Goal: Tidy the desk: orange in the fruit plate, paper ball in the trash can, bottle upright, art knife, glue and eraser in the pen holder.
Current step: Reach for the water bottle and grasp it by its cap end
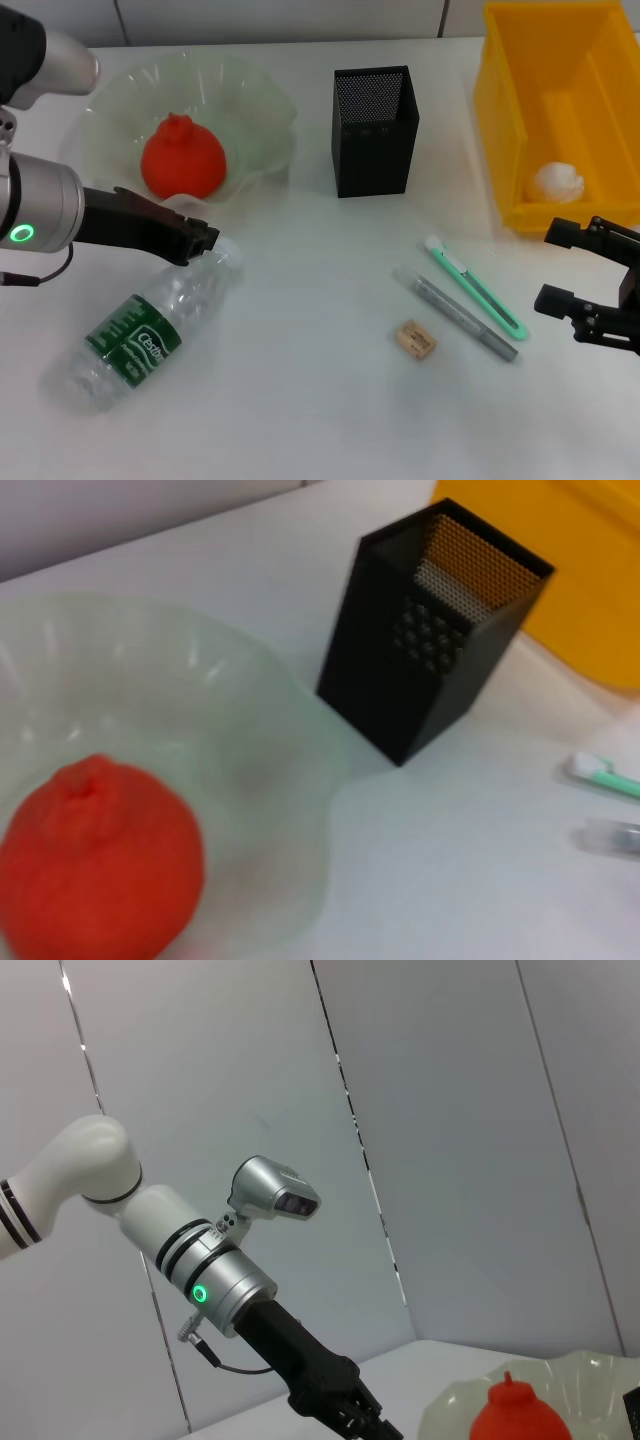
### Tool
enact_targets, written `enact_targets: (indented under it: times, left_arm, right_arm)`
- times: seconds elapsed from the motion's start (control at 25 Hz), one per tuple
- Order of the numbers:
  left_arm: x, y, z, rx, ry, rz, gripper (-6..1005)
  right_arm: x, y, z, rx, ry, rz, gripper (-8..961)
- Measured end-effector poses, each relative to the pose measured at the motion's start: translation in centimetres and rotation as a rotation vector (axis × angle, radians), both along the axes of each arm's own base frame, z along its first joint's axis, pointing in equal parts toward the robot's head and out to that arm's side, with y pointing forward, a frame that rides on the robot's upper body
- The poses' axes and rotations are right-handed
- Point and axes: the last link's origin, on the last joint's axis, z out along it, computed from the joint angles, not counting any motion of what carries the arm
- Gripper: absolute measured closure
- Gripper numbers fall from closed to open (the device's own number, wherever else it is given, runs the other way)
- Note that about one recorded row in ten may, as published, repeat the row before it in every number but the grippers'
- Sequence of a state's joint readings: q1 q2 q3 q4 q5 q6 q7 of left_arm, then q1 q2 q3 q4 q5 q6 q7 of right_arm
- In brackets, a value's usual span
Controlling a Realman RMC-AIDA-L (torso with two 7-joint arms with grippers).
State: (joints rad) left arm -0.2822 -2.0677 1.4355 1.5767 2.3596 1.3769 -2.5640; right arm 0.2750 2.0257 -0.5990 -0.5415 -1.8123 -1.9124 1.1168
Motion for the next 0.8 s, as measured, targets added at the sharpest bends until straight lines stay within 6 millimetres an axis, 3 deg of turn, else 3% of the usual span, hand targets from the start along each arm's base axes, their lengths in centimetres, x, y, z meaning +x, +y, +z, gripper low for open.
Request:
enact_targets:
  times: [0.04, 0.2, 0.52, 0.56, 0.8]
  left_arm:
    - [0.4, -0.1, 0.1, -0.012, 0.003, -0.009, 832]
    - [1.8, 0.2, 0.0, -0.028, 0.031, 0.004, 852]
    - [2.1, 0.6, -2.5, -0.062, 0.184, -0.002, 893]
    - [2.4, 0.7, -3.4, -0.067, 0.224, -0.02, 843]
    - [2.6, 1.1, -3.5, -0.041, 0.237, -0.037, 572]
  right_arm:
    - [0.0, 0.0, 0.0, 0.001, 0.002, 0.001, 120]
    - [-0.1, 0.1, 0.2, 0.009, 0.008, 0.0, 120]
    - [0.1, -0.1, 0.2, 0.01, 0.011, -0.007, 120]
    - [0.1, -0.2, 0.2, 0.01, 0.012, -0.008, 120]
    - [0.0, -0.2, 0.0, 0.012, 0.013, -0.007, 120]
